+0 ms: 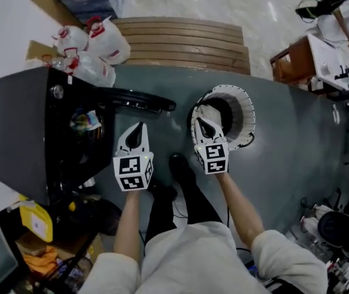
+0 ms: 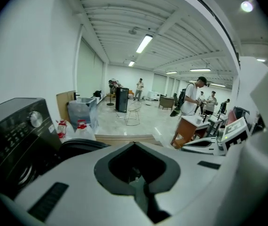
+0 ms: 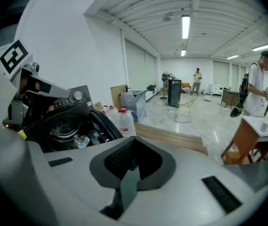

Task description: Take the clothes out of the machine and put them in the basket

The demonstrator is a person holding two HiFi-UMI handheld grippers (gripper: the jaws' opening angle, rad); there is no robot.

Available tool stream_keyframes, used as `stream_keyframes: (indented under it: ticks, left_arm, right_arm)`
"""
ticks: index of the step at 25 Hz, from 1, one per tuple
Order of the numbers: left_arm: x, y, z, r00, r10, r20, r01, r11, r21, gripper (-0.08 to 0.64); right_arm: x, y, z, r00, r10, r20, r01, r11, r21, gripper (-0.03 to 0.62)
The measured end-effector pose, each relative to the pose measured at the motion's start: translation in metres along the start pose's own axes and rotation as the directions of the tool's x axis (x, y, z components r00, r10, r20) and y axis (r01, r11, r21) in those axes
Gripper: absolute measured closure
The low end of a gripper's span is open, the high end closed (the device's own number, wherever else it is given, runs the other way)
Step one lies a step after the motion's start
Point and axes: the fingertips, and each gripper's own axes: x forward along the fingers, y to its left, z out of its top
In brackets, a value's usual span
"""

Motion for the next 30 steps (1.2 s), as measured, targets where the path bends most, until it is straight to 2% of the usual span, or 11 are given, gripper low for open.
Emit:
stream_keyframes:
  ticks: [4, 8, 12, 17, 21, 23, 26, 30]
  left_arm:
    - [-0.045, 0.067, -0.023, 0.991, 0.135, 0.011, -0.133, 0.987, -0.088, 0.543]
    - [-0.092, 0.13, -0.049, 0.968, 0.25, 0.012, -0.245, 0.956, -0.16, 0.543]
    - [-0.139, 0.19, -0.089, 0.934, 0.357, 0.0, -0.347, 0.909, -0.231, 0.543]
    - [-0.202, 0.247, -0.127, 0.885, 0.465, -0.025, -0.449, 0.838, -0.31, 0.543]
    - [-0.238, 0.272, -0.168, 0.85, 0.524, -0.05, -0.505, 0.786, -0.356, 0.543]
    - [-0.253, 0.282, -0.181, 0.839, 0.541, -0.062, -0.523, 0.769, -0.366, 0.543]
    - [-0.267, 0.295, -0.191, 0.831, 0.552, -0.068, -0.534, 0.756, -0.378, 0.543]
    - [-0.254, 0.296, -0.214, 0.833, 0.549, -0.065, -0.528, 0.756, -0.387, 0.543]
  right_arm:
    - [0.027, 0.075, 0.015, 0.991, 0.132, -0.004, -0.132, 0.988, -0.078, 0.571]
    - [0.049, 0.155, 0.025, 0.969, 0.248, -0.019, -0.248, 0.957, -0.151, 0.571]
    - [0.07, 0.239, 0.023, 0.934, 0.354, -0.045, -0.355, 0.908, -0.223, 0.571]
    - [0.083, 0.338, 0.024, 0.879, 0.468, -0.087, -0.472, 0.832, -0.293, 0.571]
    - [0.089, 0.403, 0.012, 0.834, 0.541, -0.114, -0.544, 0.768, -0.337, 0.571]
    - [0.091, 0.433, 0.011, 0.813, 0.57, -0.122, -0.572, 0.739, -0.357, 0.571]
    - [0.097, 0.468, 0.015, 0.791, 0.599, -0.125, -0.596, 0.708, -0.38, 0.571]
    - [0.117, 0.485, 0.004, 0.78, 0.615, -0.117, -0.604, 0.69, -0.398, 0.571]
